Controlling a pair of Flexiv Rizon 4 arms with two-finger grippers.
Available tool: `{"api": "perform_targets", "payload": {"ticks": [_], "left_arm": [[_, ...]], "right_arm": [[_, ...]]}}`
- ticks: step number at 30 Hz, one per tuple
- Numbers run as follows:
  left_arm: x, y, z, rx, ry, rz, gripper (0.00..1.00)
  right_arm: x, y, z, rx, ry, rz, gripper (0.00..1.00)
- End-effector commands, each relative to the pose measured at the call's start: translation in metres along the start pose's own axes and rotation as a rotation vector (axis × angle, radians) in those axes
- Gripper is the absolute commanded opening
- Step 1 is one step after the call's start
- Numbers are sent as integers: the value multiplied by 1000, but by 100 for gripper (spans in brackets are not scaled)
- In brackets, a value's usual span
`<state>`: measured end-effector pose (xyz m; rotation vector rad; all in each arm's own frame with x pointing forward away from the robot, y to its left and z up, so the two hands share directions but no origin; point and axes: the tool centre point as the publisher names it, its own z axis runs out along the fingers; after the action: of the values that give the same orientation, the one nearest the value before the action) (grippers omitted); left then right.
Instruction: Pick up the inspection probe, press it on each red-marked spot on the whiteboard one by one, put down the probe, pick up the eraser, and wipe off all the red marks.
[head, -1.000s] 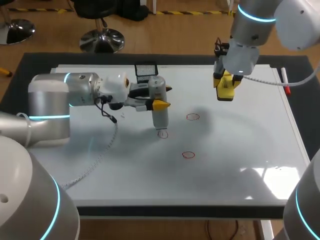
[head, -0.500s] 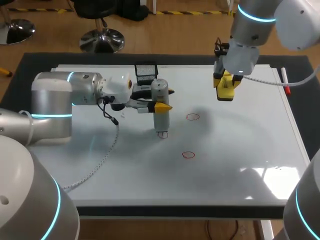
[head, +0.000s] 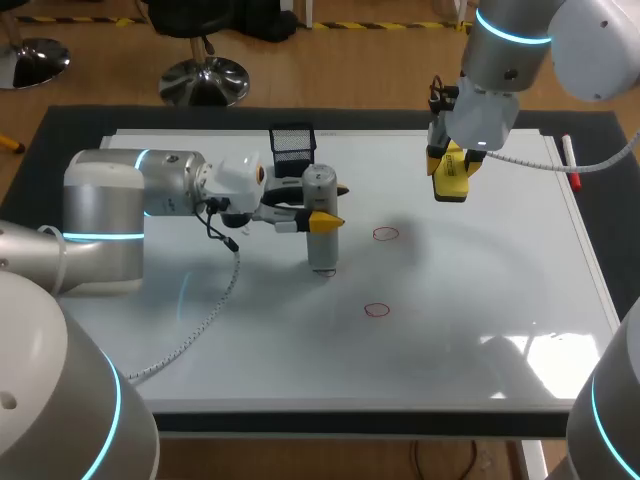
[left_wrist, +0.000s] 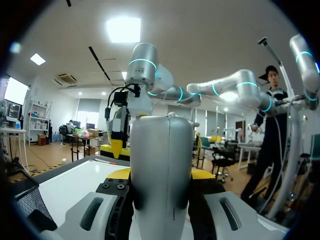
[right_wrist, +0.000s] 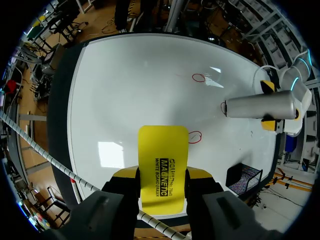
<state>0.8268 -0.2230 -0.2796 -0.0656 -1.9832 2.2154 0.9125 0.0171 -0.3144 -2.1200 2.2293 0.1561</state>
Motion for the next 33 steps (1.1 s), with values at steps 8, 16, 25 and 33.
{"api": "perform_targets", "payload": {"ticks": [8,16,25,33], "left_arm": [[1,4,2,1,3,-4,0],[1,9,4,-3,14,-5,0],[0,12,4,-6,22,-4,0],[0,15,4,-4,25,-4,0]], "right_arm": [[1,0,-1,2,2,-2,0],[1,0,-1,2,2,-2,0],[1,0,-1,2,2,-2,0],[1,0,-1,2,2,-2,0]]}}
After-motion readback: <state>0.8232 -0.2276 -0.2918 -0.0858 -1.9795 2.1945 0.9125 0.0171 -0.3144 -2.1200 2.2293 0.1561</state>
